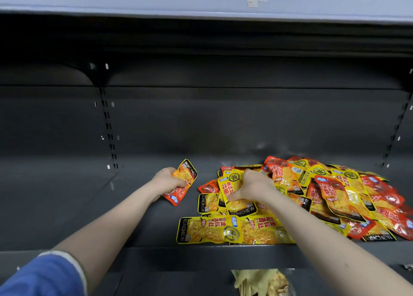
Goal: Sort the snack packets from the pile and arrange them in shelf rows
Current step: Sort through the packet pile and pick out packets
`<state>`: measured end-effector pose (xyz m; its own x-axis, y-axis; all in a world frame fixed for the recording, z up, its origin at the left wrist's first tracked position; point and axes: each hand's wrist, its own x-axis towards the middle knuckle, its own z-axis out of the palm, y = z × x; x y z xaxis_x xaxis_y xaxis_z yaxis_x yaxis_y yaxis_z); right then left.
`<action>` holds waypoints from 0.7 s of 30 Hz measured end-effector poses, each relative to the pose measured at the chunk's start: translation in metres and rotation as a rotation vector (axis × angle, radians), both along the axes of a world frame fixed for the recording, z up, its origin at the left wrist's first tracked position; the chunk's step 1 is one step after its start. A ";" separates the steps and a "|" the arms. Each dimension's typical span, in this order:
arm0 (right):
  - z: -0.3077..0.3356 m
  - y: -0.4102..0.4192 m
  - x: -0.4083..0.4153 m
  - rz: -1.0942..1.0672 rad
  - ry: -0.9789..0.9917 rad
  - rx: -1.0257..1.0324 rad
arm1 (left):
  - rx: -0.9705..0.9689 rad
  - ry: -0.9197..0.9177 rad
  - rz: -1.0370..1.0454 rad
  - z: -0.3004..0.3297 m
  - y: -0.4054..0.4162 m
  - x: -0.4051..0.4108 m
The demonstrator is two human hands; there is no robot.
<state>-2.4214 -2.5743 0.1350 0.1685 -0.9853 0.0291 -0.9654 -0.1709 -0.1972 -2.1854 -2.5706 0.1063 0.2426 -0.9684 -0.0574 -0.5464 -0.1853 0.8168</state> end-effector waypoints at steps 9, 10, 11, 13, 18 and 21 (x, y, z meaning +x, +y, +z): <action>-0.009 -0.002 -0.006 0.059 -0.391 -0.125 | -0.056 0.071 0.132 0.001 0.028 0.015; -0.009 -0.004 -0.008 0.089 -0.444 -0.137 | -0.067 0.070 0.147 0.000 0.031 0.018; -0.011 -0.007 -0.009 0.118 -0.493 -0.156 | -0.076 0.068 0.162 0.000 0.035 0.020; -0.010 -0.011 -0.007 0.173 -0.581 -0.200 | -0.093 0.068 0.189 0.000 0.043 0.025; 0.003 -0.004 0.031 0.203 -0.748 -0.156 | -0.133 0.080 0.220 0.006 0.068 0.050; 0.008 0.008 0.074 0.226 -0.734 -0.089 | -0.160 0.090 0.238 0.013 0.086 0.080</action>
<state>-2.3477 -2.5662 0.1434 0.2723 -0.9180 0.2884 -0.5323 -0.3934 -0.7496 -2.1058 -2.4849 0.1193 0.4651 -0.8833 0.0598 -0.4269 -0.1646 0.8892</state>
